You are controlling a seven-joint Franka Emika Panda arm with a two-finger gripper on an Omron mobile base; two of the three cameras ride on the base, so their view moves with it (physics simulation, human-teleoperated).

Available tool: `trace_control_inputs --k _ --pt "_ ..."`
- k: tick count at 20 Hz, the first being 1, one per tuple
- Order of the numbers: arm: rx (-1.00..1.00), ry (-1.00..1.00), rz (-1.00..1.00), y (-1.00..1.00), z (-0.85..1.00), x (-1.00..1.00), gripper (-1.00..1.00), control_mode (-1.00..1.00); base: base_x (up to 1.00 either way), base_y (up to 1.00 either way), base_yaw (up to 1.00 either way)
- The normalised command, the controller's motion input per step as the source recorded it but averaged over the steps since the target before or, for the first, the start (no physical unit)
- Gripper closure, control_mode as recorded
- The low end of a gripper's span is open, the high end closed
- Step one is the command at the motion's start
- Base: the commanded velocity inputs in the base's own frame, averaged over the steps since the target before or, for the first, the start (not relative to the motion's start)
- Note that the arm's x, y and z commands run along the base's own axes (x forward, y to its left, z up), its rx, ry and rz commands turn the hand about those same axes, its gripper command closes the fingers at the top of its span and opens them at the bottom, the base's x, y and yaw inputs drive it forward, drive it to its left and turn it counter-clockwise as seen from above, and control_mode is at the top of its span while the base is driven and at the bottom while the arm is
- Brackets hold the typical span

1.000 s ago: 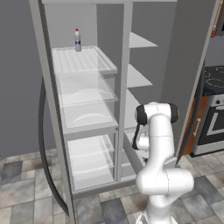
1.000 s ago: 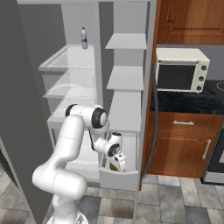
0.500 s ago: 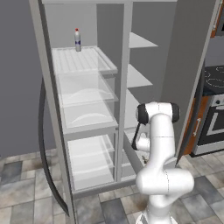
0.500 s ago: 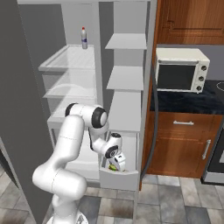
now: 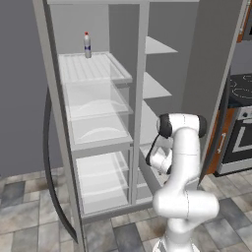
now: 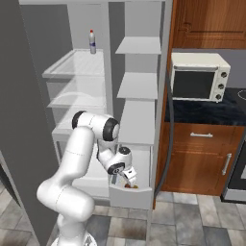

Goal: Take the pear and kiwi from the fridge shelf and place them in the freezer drawer to begin freezing them.

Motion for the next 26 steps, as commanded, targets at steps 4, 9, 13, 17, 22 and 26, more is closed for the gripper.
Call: trace_control_inputs --k 4,9,13,17,22,26 --pt "0.0 -0.25 0.0 -0.01 0.39 -0.03 -1.0 -1.0 0.0 0.0 0.0" --pt "0.0 -0.25 0.0 -0.01 0.38 0.0 -1.0 -1.0 0.0 0.0 0.0" --pt "0.0 -0.24 0.0 0.0 0.22 -0.08 -1.0 -1.0 0.0 0.0 0.0" --pt "0.0 -0.23 0.0 0.0 0.21 -0.3 -1.0 -1.0 0.0 0.0 0.0" --pt "0.0 -0.15 -0.01 0.0 0.4 -0.4 -1.0 -1.0 0.0 0.0 0.0" --pt "0.0 -0.03 -0.03 0.0 0.43 -0.35 -1.0 -1.0 0.0 0.0 0.0"
